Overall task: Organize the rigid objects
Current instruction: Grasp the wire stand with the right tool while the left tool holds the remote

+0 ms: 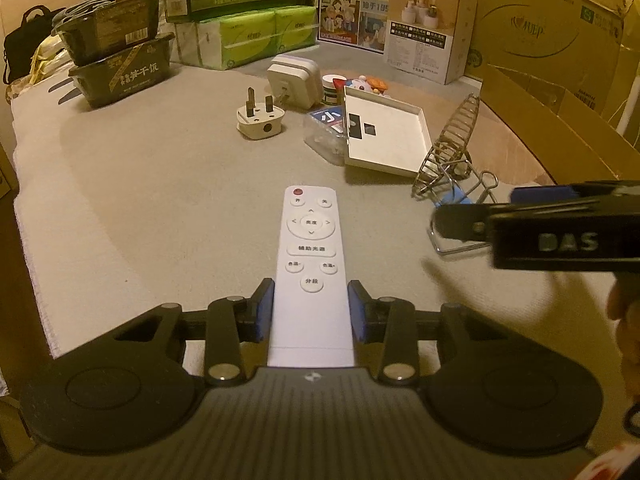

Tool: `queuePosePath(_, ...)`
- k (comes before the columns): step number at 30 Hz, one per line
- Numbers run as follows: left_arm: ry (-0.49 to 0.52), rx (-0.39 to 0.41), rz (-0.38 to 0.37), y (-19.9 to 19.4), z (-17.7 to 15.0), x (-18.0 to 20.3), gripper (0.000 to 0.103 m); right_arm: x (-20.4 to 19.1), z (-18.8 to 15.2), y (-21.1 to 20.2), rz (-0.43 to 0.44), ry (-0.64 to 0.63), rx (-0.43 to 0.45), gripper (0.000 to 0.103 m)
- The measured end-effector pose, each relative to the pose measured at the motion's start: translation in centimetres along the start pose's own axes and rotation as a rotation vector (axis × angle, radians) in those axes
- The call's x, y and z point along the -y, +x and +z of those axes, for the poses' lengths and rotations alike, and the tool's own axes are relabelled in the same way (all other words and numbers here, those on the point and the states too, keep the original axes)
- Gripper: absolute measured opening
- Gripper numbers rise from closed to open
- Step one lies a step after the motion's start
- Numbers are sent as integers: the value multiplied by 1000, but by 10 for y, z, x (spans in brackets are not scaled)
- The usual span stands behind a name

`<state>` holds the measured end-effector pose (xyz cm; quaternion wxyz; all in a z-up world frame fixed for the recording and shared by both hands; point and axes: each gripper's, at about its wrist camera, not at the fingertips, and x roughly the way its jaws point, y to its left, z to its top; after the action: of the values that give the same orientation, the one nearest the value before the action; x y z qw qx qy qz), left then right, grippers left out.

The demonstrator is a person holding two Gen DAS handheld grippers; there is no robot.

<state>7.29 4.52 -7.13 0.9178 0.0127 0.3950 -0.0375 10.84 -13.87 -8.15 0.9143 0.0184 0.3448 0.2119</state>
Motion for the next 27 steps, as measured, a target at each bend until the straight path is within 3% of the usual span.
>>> queuePosePath(8, -11, 18, -8, 0, -3, 1, 45, -6, -1, 17, -32, -27, -38, 67)
queuePosePath(10, -12, 20, -7, 1, -2, 1, 48, -6, -2, 18, -33, -30, -44, 56)
queuePosePath(18, 10, 6, 6, 7, 5, 6, 53, -1, -2, 4, -64, -47, -14, 55)
queuePosePath(27, 60, -13, 25, 16, 13, 14, 48, 17, -5, -25, -109, -30, 34, 54)
